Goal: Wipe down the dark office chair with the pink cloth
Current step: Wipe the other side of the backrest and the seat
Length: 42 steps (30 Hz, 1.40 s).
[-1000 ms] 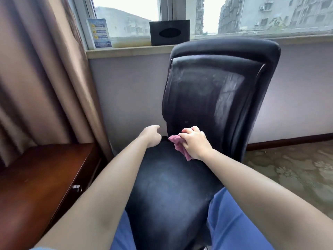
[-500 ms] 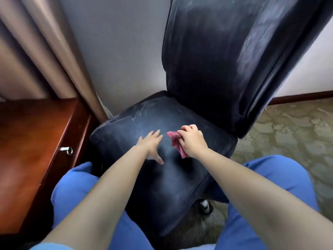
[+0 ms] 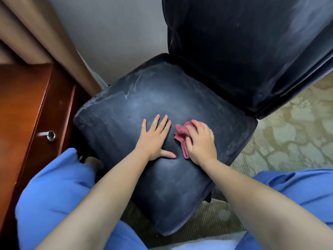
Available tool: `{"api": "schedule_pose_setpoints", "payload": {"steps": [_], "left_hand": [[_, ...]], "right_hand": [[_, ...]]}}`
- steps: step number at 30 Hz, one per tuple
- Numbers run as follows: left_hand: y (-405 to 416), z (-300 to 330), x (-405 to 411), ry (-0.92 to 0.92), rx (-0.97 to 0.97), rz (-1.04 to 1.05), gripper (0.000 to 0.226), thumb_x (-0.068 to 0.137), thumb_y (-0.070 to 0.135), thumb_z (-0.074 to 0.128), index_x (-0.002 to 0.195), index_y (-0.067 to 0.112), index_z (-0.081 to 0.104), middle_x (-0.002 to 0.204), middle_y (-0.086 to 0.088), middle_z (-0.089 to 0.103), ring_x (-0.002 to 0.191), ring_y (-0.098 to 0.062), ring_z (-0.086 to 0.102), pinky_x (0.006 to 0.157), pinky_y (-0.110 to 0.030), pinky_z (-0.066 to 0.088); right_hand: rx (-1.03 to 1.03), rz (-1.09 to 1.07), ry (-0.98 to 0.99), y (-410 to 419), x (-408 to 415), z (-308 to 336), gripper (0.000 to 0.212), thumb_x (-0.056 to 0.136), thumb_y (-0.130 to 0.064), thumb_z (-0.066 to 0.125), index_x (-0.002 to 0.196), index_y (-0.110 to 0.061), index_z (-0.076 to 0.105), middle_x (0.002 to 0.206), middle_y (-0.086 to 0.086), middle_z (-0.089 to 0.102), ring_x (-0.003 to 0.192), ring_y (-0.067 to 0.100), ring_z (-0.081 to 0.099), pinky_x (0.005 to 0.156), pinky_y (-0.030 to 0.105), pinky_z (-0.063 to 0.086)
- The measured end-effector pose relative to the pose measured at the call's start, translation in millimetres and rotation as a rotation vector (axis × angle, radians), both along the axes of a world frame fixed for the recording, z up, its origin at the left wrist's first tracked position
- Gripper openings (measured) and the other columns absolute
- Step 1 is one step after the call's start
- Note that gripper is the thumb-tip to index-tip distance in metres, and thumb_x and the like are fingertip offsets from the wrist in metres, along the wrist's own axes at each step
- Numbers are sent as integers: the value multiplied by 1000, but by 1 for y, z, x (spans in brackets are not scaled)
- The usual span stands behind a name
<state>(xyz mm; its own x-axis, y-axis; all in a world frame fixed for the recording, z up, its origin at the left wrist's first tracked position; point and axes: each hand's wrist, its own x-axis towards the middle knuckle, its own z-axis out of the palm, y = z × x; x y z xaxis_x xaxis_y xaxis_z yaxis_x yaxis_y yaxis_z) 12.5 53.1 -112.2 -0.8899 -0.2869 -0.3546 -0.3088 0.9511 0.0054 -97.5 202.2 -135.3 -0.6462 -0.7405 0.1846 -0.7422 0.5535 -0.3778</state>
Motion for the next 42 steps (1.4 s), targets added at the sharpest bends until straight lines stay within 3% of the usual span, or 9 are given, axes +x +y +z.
{"api": "schedule_pose_setpoints", "payload": {"steps": [6, 11, 16, 19, 23, 27, 32, 38, 42], "left_hand": [[27, -3, -9, 28, -44, 131, 121, 67, 85, 40, 150, 13, -9, 158, -5, -16, 145, -27, -17, 112, -61, -4], [54, -1, -29, 26, -26, 294, 124, 63, 90, 36, 150, 14, -10, 158, -4, -18, 145, -26, -19, 113, -61, -2], [77, 10, -60, -23, 5, 471, 134, 57, 93, 40, 150, 9, -9, 159, -7, -14, 145, -28, -15, 114, -56, 0], [68, 19, -70, -30, 59, 423, 133, 59, 87, 51, 150, 5, 1, 159, -10, -4, 147, -28, -3, 117, -48, 8], [20, 38, -50, 9, 51, 95, 112, 65, 75, 63, 146, 6, 26, 158, -7, 18, 143, -22, 21, 113, -37, 26], [-10, 44, -24, -84, 11, -45, 114, 68, 75, 59, 150, 8, 17, 160, -5, 8, 145, -20, 12, 116, -39, 20], [11, 18, -9, -79, 2, 78, 118, 70, 77, 50, 151, 11, -4, 160, 0, -11, 146, -18, -9, 117, -51, 5], [35, 16, -17, 42, 45, 227, 117, 68, 78, 53, 151, 11, 4, 160, 0, -1, 147, -18, -1, 117, -48, 8], [22, 29, -17, 92, 131, 172, 111, 70, 71, 61, 150, 9, 16, 159, -4, 12, 145, -19, 13, 116, -37, 17]], "right_hand": [[15, 131, 14, 8, -26, 5, 43, 80, -30, 41, 112, -12, 63, 119, 11, 58, 111, 24, 40, 93, 43, 41], [149, 282, 85, 8, -64, 11, 40, 82, -29, 42, 109, -10, 64, 115, 13, 60, 99, 36, 55, 84, 43, 48], [176, 164, -14, 6, -67, 20, 43, 85, -32, 37, 109, -10, 65, 114, 10, 61, 102, 36, 54, 80, 43, 47], [170, 136, -48, 9, -69, 21, 38, 88, -27, 42, 115, -10, 63, 121, 10, 58, 110, 36, 49, 87, 43, 41], [171, 116, -48, 5, -75, 21, 32, 96, -22, 44, 124, -13, 57, 130, 7, 52, 119, 32, 41, 93, 41, 35], [163, 145, -77, -7, -68, 22, 31, 97, -23, 42, 123, -15, 56, 129, 4, 52, 121, 29, 40, 94, 40, 35], [175, 239, -89, -17, -52, 26, 32, 99, -25, 41, 126, -14, 54, 132, 5, 51, 121, 29, 41, 97, 39, 35], [168, 207, -123, -22, -41, 33, 33, 99, -24, 40, 127, -13, 53, 133, 5, 51, 122, 28, 40, 96, 39, 35], [190, 219, -105, -20, -38, 39, 34, 99, -26, 40, 128, -14, 52, 135, 4, 49, 123, 28, 39, 96, 40, 36]]}}
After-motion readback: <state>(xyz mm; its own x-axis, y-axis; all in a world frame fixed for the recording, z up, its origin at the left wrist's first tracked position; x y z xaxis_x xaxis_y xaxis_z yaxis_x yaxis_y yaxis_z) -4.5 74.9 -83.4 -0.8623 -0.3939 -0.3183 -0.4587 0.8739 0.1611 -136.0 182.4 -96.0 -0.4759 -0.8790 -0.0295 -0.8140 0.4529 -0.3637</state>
